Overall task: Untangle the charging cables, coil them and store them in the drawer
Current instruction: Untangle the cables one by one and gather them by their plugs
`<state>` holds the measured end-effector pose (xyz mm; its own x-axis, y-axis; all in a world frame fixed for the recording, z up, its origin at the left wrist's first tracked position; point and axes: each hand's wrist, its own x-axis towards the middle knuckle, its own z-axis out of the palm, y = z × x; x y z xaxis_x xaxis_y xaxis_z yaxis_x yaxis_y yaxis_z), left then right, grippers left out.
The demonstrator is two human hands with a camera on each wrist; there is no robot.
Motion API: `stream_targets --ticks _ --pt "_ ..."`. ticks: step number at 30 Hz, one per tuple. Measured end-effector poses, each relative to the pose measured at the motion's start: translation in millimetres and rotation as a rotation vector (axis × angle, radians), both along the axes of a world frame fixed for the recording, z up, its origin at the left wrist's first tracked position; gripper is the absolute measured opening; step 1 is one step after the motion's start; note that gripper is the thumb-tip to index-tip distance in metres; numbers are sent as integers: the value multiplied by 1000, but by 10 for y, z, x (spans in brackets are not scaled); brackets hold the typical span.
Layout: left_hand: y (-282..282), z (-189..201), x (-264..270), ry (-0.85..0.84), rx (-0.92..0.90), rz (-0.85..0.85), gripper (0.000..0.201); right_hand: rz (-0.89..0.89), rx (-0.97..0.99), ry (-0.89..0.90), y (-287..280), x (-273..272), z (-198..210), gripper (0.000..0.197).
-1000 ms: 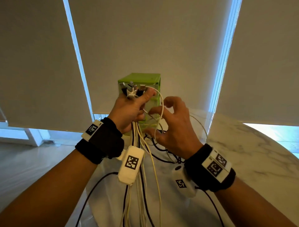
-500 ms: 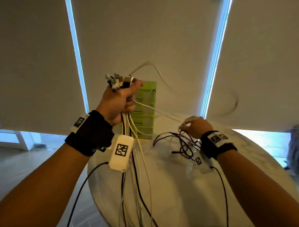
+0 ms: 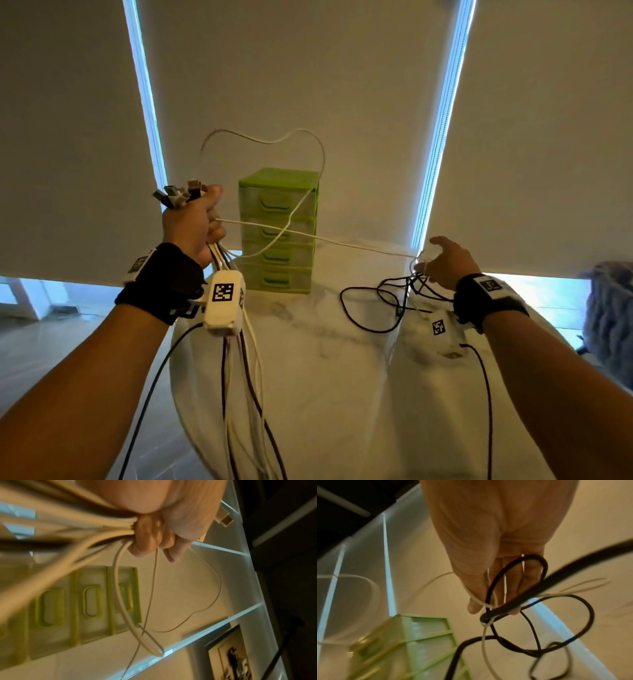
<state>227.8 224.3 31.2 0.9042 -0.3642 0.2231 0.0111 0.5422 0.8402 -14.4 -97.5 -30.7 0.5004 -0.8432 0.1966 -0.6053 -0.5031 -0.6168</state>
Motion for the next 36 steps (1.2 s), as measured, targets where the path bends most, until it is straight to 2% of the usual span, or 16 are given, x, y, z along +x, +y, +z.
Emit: stream_targets --ticks 2,3,5,7,9,12,15,19,22,24,26,32,36 --pt "-71 -62 -2 8 37 6 19 65 -48 8 145 37 115 24" --pt "-137 -90 -46 -16 83 -20 21 124 -91 15 245 80 179 18" --pt "-295 -131 -219 -118 216 -96 16 242 -145 3 496 208 294 16" --pt "-441 -140 -481 -296 376 -204 6 371 -187 -12 758 335 377 14" --pt "-568 -120 -745 -460 503 -320 15 472 -203 -60 994 424 414 13" --pt "-724 -98 -947 -564 516 -359 28 607 -301 -142 1183 455 391 13" --pt "-775 -119 -938 -669 575 -312 29 583 -294 -228 1229 426 363 12" --pt "-777 -173 -915 -723 651 -165 13 520 -335 -262 1278 434 317 18" --pt "-762 -176 -886 -821 757 -111 18 482 -322 -246 1270 432 277 23" --pt "-694 -150 -795 -809 779 -62 21 482 -345 -92 1193 370 222 24" --pt "-597 -125 -651 -737 766 14 12 467 -331 21 1060 269 155 21" --pt "-428 -163 -464 -680 774 209 13 473 -238 -72 825 116 128 22" --pt "-483 -213 -429 -485 667 88 13 558 -78 -185 818 91 157 9"
